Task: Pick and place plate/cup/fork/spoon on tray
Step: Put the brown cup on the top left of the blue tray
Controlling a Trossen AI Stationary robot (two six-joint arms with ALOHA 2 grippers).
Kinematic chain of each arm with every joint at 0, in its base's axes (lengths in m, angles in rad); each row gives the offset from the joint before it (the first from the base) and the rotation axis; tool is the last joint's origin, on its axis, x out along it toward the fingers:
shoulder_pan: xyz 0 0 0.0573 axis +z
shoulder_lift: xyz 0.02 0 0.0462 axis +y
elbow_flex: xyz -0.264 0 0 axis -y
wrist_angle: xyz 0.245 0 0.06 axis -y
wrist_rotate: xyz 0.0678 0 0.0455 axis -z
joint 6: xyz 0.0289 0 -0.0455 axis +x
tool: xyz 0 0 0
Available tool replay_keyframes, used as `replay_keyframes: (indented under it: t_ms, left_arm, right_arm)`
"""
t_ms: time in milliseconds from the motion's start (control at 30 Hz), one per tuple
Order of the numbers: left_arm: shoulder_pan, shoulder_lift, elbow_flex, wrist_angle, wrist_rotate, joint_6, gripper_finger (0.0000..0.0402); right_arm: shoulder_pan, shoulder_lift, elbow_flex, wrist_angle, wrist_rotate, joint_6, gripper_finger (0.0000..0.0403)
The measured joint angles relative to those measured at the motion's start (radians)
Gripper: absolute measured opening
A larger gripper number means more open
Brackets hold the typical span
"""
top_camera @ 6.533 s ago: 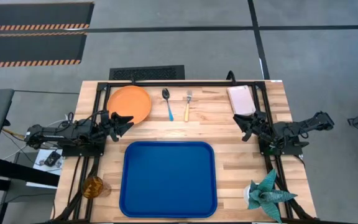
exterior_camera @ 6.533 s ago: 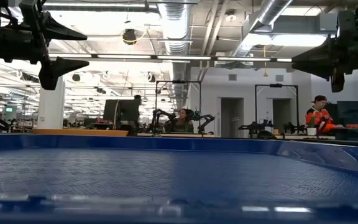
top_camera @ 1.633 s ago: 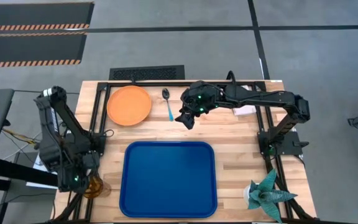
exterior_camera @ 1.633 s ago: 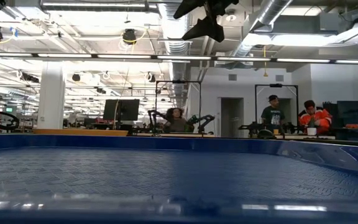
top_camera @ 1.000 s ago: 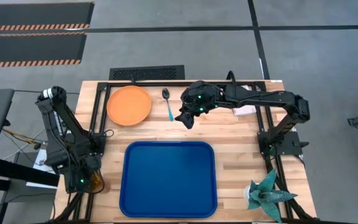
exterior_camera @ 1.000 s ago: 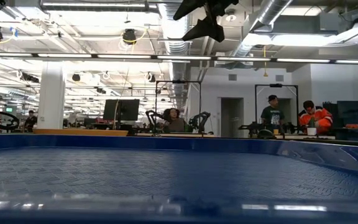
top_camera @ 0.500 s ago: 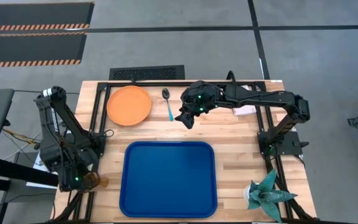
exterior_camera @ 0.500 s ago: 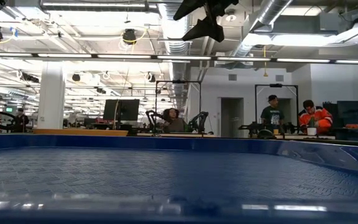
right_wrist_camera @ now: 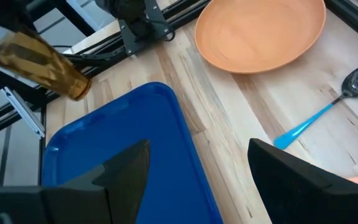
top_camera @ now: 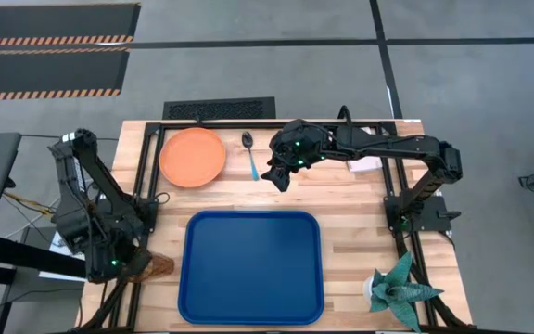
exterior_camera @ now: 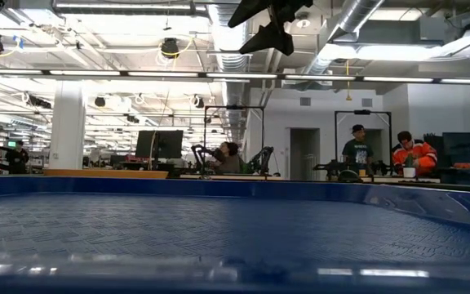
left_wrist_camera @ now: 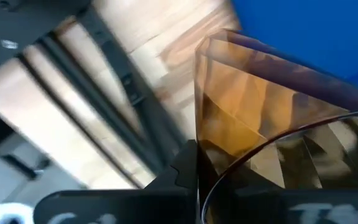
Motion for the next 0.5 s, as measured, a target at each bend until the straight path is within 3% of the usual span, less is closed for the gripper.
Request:
replay_keyframes:
  t_ms: [333, 500]
  left_arm:
    - [0.227, 0.008, 0.078, 0.013, -0.069, 0.129, 0.0000]
    - [0.366, 0.008, 0.113, 0.015, -0.071, 0.242, 0.0000]
  right_arm:
    - [-0.020, 0.000, 0.000, -0.011, -0.013, 0.000, 0.0295]
    - [-0.037, -0.017, 0.000, -0.010, -0.110, 0.033, 0.0295]
